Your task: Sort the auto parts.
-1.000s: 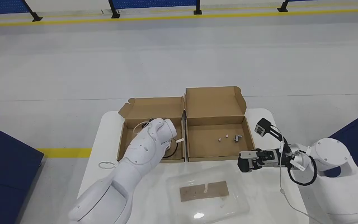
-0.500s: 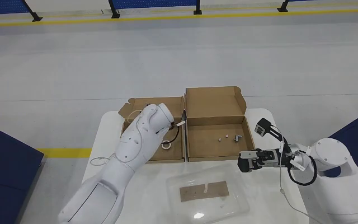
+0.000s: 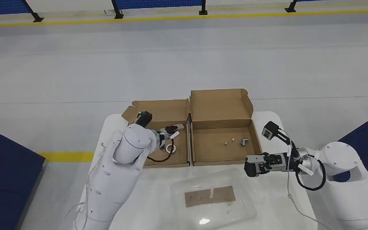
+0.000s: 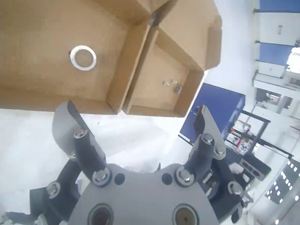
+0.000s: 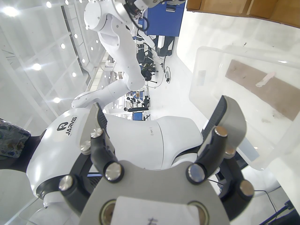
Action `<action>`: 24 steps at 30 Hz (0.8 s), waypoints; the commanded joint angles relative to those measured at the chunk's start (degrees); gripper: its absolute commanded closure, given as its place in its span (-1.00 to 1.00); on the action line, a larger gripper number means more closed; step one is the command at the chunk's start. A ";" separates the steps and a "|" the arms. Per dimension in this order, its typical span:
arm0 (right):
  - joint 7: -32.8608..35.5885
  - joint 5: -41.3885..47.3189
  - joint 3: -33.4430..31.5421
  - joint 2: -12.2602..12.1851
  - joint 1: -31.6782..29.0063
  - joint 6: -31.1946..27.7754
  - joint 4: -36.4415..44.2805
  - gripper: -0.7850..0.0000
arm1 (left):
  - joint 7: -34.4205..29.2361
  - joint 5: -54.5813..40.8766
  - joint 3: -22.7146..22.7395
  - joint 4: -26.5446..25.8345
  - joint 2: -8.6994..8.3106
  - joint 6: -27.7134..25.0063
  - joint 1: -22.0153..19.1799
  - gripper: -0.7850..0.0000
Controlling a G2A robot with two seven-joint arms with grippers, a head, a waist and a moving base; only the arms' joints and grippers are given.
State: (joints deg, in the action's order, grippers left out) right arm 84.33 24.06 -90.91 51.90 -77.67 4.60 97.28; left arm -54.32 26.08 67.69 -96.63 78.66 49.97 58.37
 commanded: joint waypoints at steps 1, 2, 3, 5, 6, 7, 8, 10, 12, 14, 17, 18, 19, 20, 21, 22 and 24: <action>0.00 0.00 0.00 0.00 0.00 0.00 0.00 -1.00 | -0.82 -2.97 1.75 -4.63 -0.78 -0.82 2.33 -1.00; 0.00 0.00 0.00 0.00 0.00 0.00 0.00 -1.00 | -1.00 -4.02 2.83 -6.22 -1.16 -1.00 3.22 -1.00; 0.00 0.00 0.00 0.00 0.00 0.00 0.00 -1.00 | -1.66 -5.21 3.69 -7.93 -1.50 -1.66 4.00 -1.00; 0.00 0.00 0.00 0.00 0.00 0.00 0.00 -1.00 | -4.11 -8.86 5.82 -11.05 -2.05 -4.12 5.48 -1.00; 0.00 0.00 0.00 0.00 0.00 0.00 0.00 -1.00 | -4.89 -9.75 7.05 -12.22 -2.31 -5.06 6.21 -1.00; 0.00 0.00 0.00 0.00 0.00 0.00 0.00 -1.00 | -5.57 -11.17 8.12 -13.26 -2.49 -6.32 7.01 -1.00; 0.00 0.00 0.00 0.00 0.00 0.00 0.00 -1.00 | -5.87 -12.39 9.08 -13.89 -2.64 -7.47 7.77 -1.00; 0.00 0.00 0.00 0.00 0.00 0.00 0.00 -1.00 | -5.63 -14.83 10.71 -15.25 -2.85 -9.72 9.20 -1.00; 0.00 0.00 0.00 0.00 0.00 0.00 0.00 -1.00 | -5.24 -17.07 11.94 -16.57 -3.01 -11.43 10.45 -1.00; 0.00 0.00 0.00 0.00 0.00 0.00 0.00 -1.00 | -5.26 -18.33 12.48 -18.01 -3.22 -13.04 11.31 -1.00; 0.00 0.00 0.00 0.00 0.00 0.00 0.00 -1.00 | -5.96 -19.37 12.86 -18.68 -3.43 -14.62 11.81 -1.00; 0.00 0.00 0.00 0.00 0.00 0.00 0.00 -1.00 | -5.83 -19.42 12.84 -18.68 -3.39 -14.44 11.77 -1.00; 0.00 0.00 0.00 0.00 0.00 0.00 0.00 -1.00 | -5.97 -19.48 12.88 -18.74 -3.44 -14.70 11.84 -1.00; 0.00 0.00 0.00 0.00 0.00 0.00 0.00 -1.00 | -5.99 -19.44 12.88 -18.72 -3.44 -14.70 11.84 -1.00; 0.00 0.00 0.00 0.00 0.00 0.00 0.00 -1.00 | -5.98 -19.40 12.87 -18.70 -3.44 -14.67 11.83 -1.00; 0.00 0.00 0.00 0.00 0.00 0.00 0.00 -1.00 | -5.97 -19.37 12.87 -18.68 -3.43 -14.63 11.81 -1.00; 0.00 0.00 0.00 0.00 0.00 0.00 0.00 -1.00 | -5.96 -19.37 12.86 -18.67 -3.43 -14.62 11.81 -1.00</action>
State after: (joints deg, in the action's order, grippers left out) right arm 84.33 24.06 -90.91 51.90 -77.67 4.60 97.28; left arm -60.28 6.72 80.55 -115.31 75.23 35.35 70.17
